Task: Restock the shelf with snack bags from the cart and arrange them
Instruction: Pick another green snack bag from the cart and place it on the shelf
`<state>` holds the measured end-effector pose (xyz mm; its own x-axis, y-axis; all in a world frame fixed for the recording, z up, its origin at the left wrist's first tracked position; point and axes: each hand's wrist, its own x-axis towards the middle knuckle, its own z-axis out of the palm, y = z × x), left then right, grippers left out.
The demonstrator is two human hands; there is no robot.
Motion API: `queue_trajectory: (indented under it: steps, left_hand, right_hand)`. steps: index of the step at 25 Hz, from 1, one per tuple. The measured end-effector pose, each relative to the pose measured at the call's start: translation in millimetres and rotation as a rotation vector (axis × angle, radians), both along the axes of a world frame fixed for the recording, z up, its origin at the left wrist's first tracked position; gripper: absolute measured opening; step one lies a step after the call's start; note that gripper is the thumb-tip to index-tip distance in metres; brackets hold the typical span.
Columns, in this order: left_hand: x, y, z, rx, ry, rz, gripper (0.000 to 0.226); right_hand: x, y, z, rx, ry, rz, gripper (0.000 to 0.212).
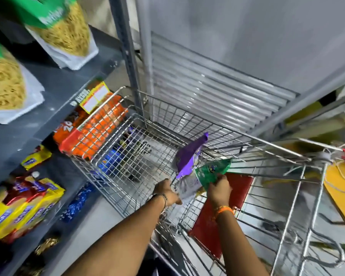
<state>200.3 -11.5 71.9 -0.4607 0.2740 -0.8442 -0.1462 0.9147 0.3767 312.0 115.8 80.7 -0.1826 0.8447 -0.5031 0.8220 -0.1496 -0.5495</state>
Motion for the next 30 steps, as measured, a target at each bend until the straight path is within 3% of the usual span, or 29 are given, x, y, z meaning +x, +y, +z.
queue_trajectory:
  steps: [5, 7, 9, 13, 17, 22, 28, 30]
  left_hand:
    - [39, 28, -56, 0.018, -0.022, -0.114, 0.083]
    - [47, 39, -77, -0.016, 0.303, -0.130, 0.063]
    - [48, 40, -92, -0.047, 0.476, -0.182, 0.034]
    - [53, 46, -88, -0.008, 0.469, -0.281, 0.071]
    - [41, 43, -68, -0.093, 0.393, -0.281, 0.058]
    - [24, 26, -13, -0.142, 0.317, -0.275, 0.050]
    - [21, -16, 67, -0.046, 0.254, -0.245, 0.056]
    - [16, -32, 91, -0.003, 0.242, -0.241, 0.054]
  right_hand:
    - [-5, 13, -21, 0.083, -0.003, -0.118, 0.038]
    - [-9, 18, -23, 0.115, 0.011, -0.220, 0.046]
    - [-14, 23, -22, 0.113, -0.027, -0.273, 0.056]
    - [-18, 34, -23, 0.113, -0.088, -0.264, 0.055]
    - [-14, 31, -20, 0.061, 0.056, -0.335, 0.049]
    - [-2, 28, -8, 0.009, 0.218, -0.230, 0.039]
    - [9, 22, 29, -0.070, 0.403, -0.236, 0.012]
    - [10, 21, 40, -0.107, 0.502, -0.246, 0.018]
